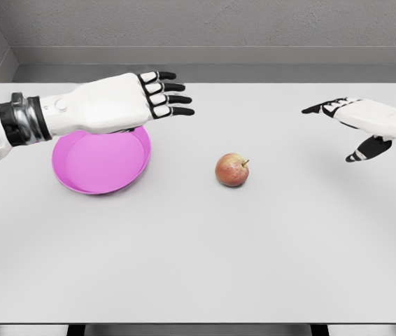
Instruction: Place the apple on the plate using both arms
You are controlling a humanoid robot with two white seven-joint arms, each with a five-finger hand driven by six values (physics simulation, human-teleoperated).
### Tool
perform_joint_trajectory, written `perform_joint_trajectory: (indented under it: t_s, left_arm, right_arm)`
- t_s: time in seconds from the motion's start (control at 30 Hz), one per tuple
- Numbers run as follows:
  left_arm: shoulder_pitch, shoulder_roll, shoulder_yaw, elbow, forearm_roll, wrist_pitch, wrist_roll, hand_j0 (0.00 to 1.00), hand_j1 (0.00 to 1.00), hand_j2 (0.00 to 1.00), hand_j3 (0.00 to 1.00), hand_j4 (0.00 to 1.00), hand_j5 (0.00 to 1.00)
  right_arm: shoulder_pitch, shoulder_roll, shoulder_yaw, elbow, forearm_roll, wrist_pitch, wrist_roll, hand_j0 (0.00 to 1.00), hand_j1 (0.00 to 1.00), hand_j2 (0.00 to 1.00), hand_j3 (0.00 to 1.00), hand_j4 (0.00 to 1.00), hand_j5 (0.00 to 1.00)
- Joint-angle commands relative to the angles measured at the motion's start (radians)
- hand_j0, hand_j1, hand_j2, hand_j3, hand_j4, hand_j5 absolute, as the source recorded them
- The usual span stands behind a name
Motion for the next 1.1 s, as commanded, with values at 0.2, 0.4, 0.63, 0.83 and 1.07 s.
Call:
perform_joint_trajectory:
  t_s: [0.2, 0.4, 0.63, 0.83, 1.07]
  left_arm:
    - [-0.066, -0.1, -0.168, 0.008, -0.016, 0.001, 0.002, 1.0, 1.0, 1.0, 1.0, 1.0, 1.0]
    - [-0.11, -0.137, -0.243, 0.027, -0.011, 0.001, 0.001, 1.0, 1.0, 1.0, 1.0, 1.0, 1.0]
    - [-0.11, -0.215, -0.26, 0.097, -0.02, 0.001, -0.062, 1.0, 1.0, 1.0, 1.0, 1.0, 1.0]
    - [-0.127, -0.244, -0.269, 0.125, -0.063, 0.001, -0.087, 1.0, 1.0, 1.0, 1.0, 1.0, 1.0]
    - [-0.137, -0.296, -0.282, 0.196, -0.126, 0.001, -0.088, 1.0, 1.0, 1.0, 1.0, 1.0, 1.0]
  right_arm:
    - [0.002, -0.004, -0.006, 0.0, -0.004, 0.003, 0.003, 1.0, 1.0, 1.0, 1.0, 1.0, 1.0]
    - [0.003, -0.004, -0.006, 0.0, -0.004, 0.003, 0.003, 1.0, 1.0, 1.0, 1.0, 1.0, 1.0]
    - [0.008, -0.004, -0.006, 0.0, -0.004, 0.003, 0.003, 1.0, 1.0, 1.0, 1.0, 1.0, 1.0]
    - [0.009, -0.004, -0.006, 0.0, -0.004, 0.003, 0.001, 1.0, 1.0, 1.0, 1.0, 1.0, 1.0]
    - [0.009, -0.004, -0.006, 0.0, -0.004, 0.003, 0.003, 1.0, 1.0, 1.0, 1.0, 1.0, 1.0]
